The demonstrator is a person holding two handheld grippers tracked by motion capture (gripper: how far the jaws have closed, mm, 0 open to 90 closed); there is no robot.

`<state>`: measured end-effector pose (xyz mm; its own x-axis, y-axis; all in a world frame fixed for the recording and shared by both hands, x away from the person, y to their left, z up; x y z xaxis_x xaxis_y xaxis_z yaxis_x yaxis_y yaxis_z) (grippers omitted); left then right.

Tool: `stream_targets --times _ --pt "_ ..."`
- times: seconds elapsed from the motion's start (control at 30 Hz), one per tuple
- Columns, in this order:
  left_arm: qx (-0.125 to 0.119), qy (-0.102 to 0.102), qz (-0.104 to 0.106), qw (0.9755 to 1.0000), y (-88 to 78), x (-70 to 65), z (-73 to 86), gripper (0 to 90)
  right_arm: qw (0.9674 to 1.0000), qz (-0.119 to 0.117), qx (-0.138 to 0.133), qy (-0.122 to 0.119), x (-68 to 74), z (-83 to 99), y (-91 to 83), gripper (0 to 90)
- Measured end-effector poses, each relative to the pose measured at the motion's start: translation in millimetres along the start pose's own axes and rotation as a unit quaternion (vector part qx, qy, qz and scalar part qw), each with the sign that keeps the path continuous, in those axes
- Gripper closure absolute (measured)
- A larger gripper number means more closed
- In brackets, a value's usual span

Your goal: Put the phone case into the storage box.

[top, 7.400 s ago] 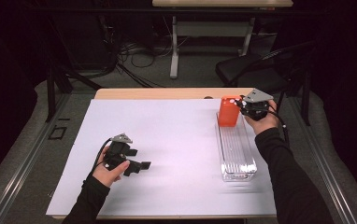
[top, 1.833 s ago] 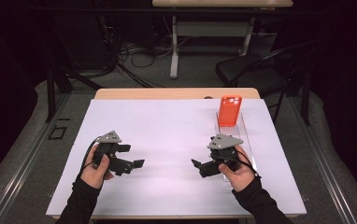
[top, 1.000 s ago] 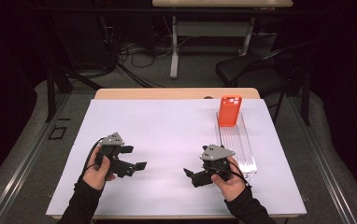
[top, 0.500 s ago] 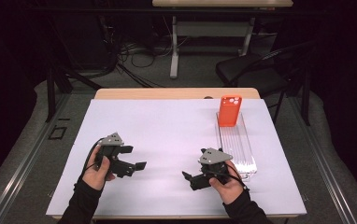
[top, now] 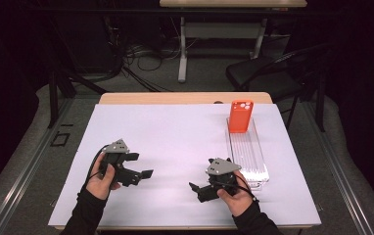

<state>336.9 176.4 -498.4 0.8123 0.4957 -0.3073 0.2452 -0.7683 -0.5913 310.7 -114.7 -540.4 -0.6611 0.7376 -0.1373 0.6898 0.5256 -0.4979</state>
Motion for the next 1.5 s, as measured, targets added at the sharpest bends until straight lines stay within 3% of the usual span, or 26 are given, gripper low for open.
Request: stream_targets --times 1.5 --pt "0.000 -0.004 -0.003 1.0000 -0.7 2.1 1.9 11.2 0.9999 -0.004 0.012 0.002 1.0 9.5 5.4 0.0"
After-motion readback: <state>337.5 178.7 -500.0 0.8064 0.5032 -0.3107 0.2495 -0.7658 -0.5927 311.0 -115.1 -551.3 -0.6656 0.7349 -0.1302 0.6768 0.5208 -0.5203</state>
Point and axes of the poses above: each handheld gripper's, and its own axes: y roughly forward along the jaws, z roughly out of its underside, x roughly to its left, the point moved 3 cm from there along y, roughly forward along the jaws, and after that the axes turned 8 degrees about z, right-handed, at the moved point
